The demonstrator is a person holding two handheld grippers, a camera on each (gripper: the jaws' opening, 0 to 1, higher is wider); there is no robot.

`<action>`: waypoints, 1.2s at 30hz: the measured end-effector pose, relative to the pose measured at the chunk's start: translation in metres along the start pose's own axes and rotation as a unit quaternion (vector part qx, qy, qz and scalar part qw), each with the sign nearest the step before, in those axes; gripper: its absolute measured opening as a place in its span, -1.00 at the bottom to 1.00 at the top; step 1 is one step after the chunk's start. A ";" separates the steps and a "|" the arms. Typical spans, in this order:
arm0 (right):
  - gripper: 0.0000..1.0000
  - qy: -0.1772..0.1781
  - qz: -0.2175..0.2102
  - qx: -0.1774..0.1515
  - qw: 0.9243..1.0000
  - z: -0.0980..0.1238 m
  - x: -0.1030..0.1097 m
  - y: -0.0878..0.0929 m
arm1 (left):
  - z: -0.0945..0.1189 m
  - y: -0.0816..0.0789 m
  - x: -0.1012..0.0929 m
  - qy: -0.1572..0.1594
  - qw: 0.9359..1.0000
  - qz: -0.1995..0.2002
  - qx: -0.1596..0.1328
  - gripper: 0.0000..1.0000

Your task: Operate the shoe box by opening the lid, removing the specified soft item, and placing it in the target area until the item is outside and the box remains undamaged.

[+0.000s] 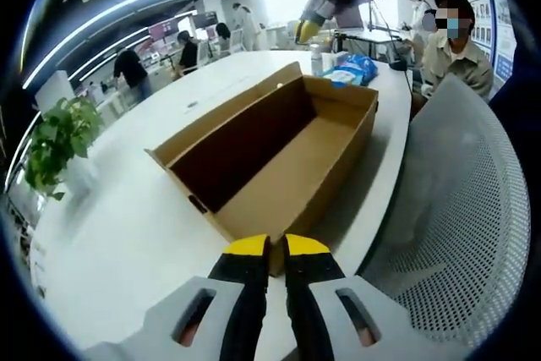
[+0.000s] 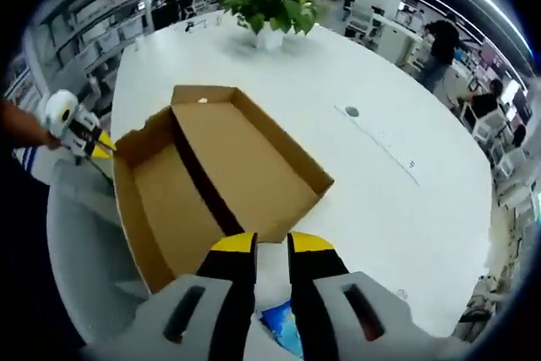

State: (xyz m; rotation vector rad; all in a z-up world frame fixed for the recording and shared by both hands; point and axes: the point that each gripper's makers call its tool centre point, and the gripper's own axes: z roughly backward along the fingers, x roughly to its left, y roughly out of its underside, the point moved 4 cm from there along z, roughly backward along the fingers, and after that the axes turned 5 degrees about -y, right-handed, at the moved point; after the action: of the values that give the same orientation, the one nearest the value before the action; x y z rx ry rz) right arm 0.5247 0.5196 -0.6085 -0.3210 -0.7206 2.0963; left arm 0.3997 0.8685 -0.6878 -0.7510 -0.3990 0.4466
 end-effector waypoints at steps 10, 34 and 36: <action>-0.80 0.001 -0.088 0.040 0.995 -0.057 -0.023 -0.005 | -0.001 0.000 0.000 0.004 1.000 0.004 0.003 -0.95; -0.88 -0.009 -0.174 0.111 0.978 -0.112 -0.046 0.012 | -0.004 -0.001 0.001 0.003 1.000 0.017 0.011 -0.94; -0.89 -0.009 -0.164 0.119 0.979 -0.114 -0.044 0.014 | -0.004 -0.001 0.001 0.004 1.000 0.017 0.012 -0.95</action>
State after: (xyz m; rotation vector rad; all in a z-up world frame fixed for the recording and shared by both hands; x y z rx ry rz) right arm 0.5948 0.5209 -0.7099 -0.0441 -0.4874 1.8456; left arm 0.4024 0.8662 -0.6893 -0.7375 -0.3745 0.4793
